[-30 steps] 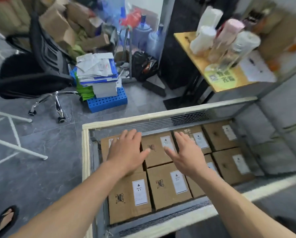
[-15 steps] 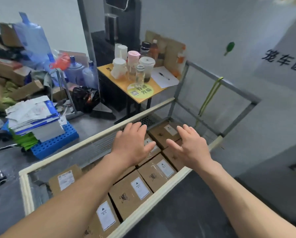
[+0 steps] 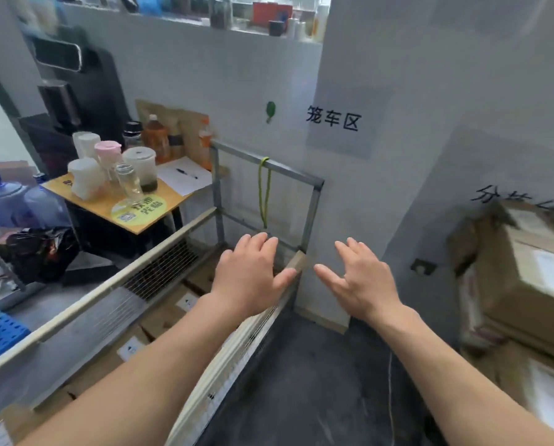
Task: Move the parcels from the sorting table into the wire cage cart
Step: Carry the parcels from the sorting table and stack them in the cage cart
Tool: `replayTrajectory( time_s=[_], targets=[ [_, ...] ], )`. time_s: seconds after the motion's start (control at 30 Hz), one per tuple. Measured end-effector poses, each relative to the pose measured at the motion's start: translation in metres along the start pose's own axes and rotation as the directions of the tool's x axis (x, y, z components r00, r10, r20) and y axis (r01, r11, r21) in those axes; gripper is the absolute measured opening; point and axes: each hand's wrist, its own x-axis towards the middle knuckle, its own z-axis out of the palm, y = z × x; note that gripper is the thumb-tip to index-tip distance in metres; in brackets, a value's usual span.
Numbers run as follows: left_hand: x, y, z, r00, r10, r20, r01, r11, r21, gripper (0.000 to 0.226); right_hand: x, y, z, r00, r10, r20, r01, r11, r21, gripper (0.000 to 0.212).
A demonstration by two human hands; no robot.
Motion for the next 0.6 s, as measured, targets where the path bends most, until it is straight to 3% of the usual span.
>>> replayTrajectory(
  time_s=[0.3,0.6],
  targets=[
    [0.041,0.111,0.027,0.966,0.255,0.043,-0.253,0.967,-0.035,0.074,-0.051,0.1,-0.044,0.952,0.3,-0.068,-0.3,0.954,0.002,0.07],
    [0.044,0.182,0.042,0.848,0.522,0.096,-0.509,0.851,-0.128,0.071,-0.122,0.145,-0.063,0.813,0.568,-0.131,-0.572,0.82,0.001,0.069]
  ],
)
